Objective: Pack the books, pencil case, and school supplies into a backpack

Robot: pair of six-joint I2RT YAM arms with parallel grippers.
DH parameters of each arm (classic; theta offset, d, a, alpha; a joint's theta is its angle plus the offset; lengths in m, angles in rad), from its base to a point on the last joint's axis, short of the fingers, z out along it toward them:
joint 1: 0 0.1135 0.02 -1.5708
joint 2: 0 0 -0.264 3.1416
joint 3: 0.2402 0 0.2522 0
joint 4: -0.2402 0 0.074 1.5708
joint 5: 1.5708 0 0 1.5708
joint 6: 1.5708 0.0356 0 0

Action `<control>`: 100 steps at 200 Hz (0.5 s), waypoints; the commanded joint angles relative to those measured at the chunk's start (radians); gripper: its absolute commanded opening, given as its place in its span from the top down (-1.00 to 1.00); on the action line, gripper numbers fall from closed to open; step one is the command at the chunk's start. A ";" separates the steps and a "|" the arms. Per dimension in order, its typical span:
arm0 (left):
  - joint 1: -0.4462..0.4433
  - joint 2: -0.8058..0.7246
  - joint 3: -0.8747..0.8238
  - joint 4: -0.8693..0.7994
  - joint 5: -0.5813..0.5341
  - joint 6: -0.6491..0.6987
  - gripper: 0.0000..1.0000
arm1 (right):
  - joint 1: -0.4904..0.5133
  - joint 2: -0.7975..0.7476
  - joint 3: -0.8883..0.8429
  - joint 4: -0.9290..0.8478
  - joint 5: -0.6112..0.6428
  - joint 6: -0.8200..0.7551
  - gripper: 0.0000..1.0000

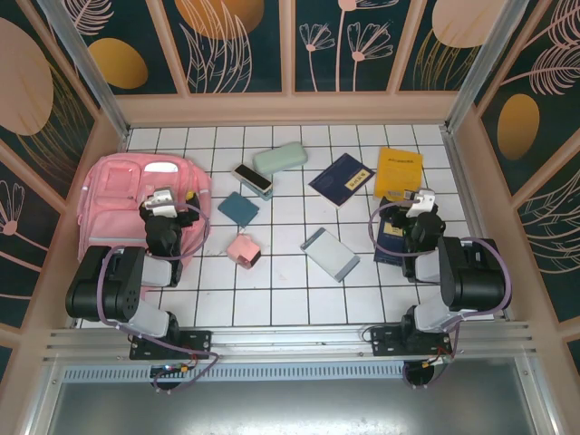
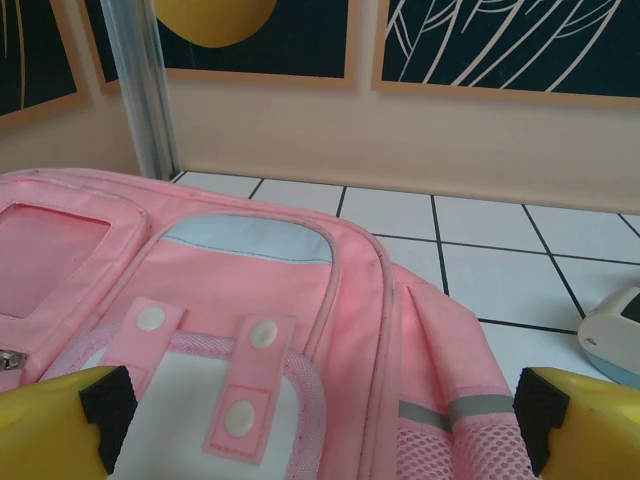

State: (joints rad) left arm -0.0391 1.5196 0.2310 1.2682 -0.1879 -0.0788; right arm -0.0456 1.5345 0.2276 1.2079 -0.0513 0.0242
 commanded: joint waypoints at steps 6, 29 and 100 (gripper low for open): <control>0.007 0.000 -0.006 0.026 -0.007 0.011 -0.98 | -0.009 0.001 0.016 0.019 -0.019 -0.006 -0.98; 0.007 0.000 -0.006 0.026 -0.007 0.011 -0.98 | -0.010 0.003 0.017 0.019 -0.018 -0.006 -0.98; 0.016 0.000 0.004 0.002 0.015 0.006 -0.98 | 0.002 0.004 0.019 0.016 0.001 -0.010 -0.98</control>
State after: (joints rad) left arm -0.0380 1.5196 0.2310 1.2671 -0.1867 -0.0788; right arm -0.0452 1.5345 0.2276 1.2079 -0.0505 0.0242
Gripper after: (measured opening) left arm 0.988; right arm 0.988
